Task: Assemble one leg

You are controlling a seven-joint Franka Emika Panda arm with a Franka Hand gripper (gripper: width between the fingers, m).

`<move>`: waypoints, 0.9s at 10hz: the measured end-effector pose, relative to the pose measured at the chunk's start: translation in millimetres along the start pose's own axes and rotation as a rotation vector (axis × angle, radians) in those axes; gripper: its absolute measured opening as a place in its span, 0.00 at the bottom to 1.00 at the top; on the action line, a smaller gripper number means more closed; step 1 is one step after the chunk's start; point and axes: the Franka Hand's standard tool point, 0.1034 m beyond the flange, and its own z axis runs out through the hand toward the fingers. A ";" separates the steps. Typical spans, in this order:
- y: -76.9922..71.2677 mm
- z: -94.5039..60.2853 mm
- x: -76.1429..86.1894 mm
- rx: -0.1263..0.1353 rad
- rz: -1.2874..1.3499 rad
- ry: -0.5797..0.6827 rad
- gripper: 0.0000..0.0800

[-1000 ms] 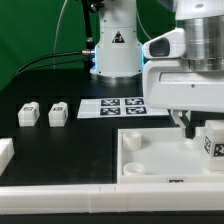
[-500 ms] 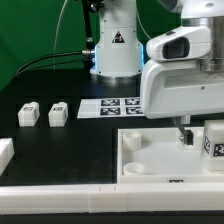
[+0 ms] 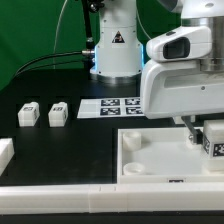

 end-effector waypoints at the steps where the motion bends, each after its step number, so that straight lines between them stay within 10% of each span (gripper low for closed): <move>1: 0.5 0.0 0.1 0.000 0.001 0.000 0.39; 9: 2.0 0.1 0.5 0.025 0.403 0.000 0.37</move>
Offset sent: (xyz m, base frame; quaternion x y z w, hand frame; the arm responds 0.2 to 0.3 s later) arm 0.0000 0.0000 0.0000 0.0000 0.0000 0.0899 0.9960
